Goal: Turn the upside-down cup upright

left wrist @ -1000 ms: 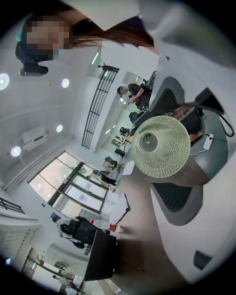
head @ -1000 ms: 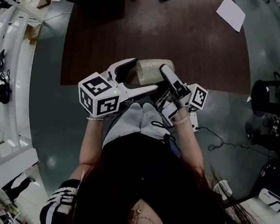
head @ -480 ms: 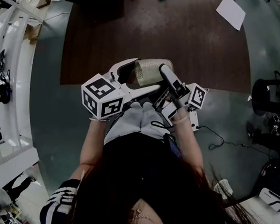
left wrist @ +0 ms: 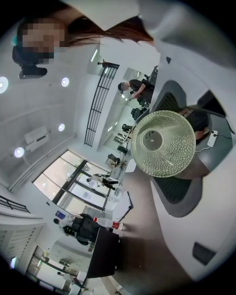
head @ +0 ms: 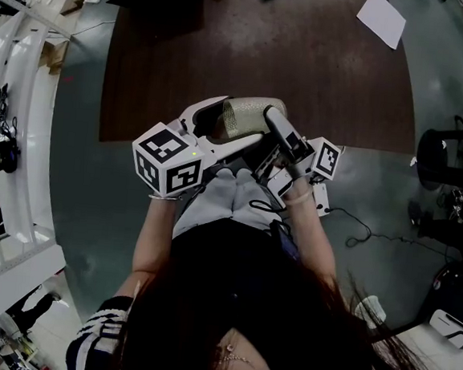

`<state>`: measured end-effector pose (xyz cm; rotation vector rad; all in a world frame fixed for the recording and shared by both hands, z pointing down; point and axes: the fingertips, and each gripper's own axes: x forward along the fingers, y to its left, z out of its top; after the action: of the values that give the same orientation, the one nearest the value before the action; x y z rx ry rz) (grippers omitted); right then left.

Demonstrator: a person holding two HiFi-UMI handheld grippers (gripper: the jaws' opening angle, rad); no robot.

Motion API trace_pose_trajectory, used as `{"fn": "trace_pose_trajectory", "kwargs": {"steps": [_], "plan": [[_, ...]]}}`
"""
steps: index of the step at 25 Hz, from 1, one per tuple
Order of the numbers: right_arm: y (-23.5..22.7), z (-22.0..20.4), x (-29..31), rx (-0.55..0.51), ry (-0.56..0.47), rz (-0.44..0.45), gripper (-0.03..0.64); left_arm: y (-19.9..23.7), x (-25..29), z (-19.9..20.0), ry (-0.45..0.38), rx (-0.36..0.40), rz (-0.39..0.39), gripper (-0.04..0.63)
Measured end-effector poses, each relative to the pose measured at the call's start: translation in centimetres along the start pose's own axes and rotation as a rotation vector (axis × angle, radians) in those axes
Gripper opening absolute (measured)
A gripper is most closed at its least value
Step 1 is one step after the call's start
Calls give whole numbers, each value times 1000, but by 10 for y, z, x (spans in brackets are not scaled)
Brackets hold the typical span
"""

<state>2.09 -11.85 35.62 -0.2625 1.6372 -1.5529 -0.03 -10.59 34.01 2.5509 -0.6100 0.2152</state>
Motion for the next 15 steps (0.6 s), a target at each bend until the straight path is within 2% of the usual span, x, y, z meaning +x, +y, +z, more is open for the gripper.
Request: {"fn": "trace_pose_trajectory", "kwargs": {"steps": [15], "plan": [[-4,7,-3,26,1,24,353,10,3,2,-15,1,43,400]]}}
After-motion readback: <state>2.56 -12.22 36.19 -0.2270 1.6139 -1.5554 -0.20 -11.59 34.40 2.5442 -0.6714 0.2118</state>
